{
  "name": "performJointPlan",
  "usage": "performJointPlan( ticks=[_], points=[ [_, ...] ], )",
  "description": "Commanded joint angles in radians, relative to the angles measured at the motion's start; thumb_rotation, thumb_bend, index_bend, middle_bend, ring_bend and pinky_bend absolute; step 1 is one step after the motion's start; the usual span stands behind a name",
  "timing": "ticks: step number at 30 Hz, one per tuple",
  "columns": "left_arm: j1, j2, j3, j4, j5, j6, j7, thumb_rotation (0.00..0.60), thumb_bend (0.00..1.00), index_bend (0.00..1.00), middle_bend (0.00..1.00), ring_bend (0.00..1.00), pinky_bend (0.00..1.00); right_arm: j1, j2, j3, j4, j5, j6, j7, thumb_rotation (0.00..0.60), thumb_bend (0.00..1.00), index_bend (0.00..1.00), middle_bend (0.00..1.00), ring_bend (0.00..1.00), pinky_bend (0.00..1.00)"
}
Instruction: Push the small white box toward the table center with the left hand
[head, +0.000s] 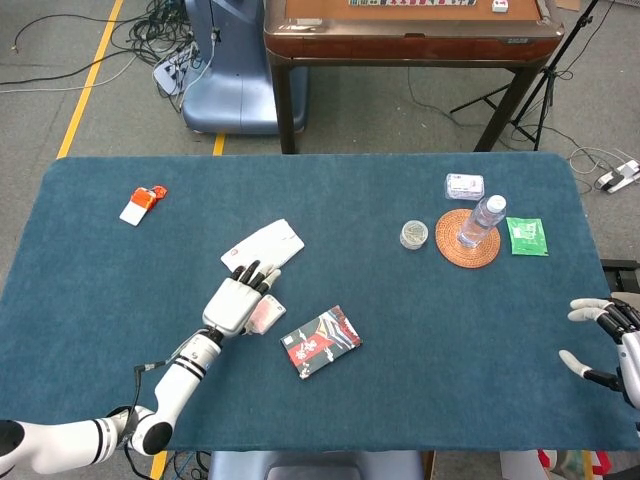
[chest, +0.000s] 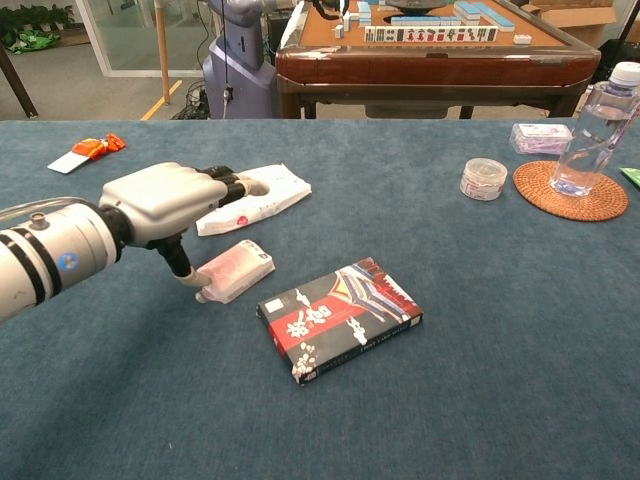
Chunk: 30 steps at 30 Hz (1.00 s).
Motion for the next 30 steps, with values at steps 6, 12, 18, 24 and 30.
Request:
performJointPlan(
  ticks=[6, 12, 18, 24, 30],
  points=[
    [-0.033, -0.028, -0.036, 0.021, -0.029, -0.009, -0.012, 0.600, 0.00, 0.00, 0.00, 0.00, 0.14, -0.011, 0.010, 0.003, 0.001, -0.001, 0.020, 0.025, 0.600, 0.07, 0.44, 0.36, 0.26, 0.38],
    [-0.061, -0.052, -0.049, 0.042, -0.055, -0.023, -0.001, 0.600, 0.00, 0.00, 0.00, 0.00, 0.14, -0.015, 0.017, 0.005, 0.004, -0.001, 0.030, 0.045, 0.600, 0.07, 0.44, 0.36, 0.26, 0.38],
    [-0.092, -0.081, -0.064, 0.077, -0.079, -0.036, 0.005, 0.600, 0.00, 0.00, 0.00, 0.00, 0.14, -0.018, 0.020, 0.005, 0.007, -0.005, 0.036, 0.059, 0.600, 0.07, 0.44, 0.36, 0.26, 0.38],
    [-0.121, -0.107, -0.090, 0.129, -0.108, -0.052, -0.012, 0.600, 0.00, 0.00, 0.00, 0.00, 0.14, -0.022, 0.024, 0.006, 0.009, -0.005, 0.043, 0.072, 0.600, 0.07, 0.44, 0.36, 0.26, 0.38],
    [-0.149, -0.118, -0.108, 0.152, -0.123, -0.061, -0.022, 0.600, 0.00, 0.00, 0.00, 0.00, 0.14, -0.024, 0.026, 0.008, 0.012, -0.002, 0.045, 0.079, 0.600, 0.07, 0.44, 0.36, 0.26, 0.38]
  ],
)
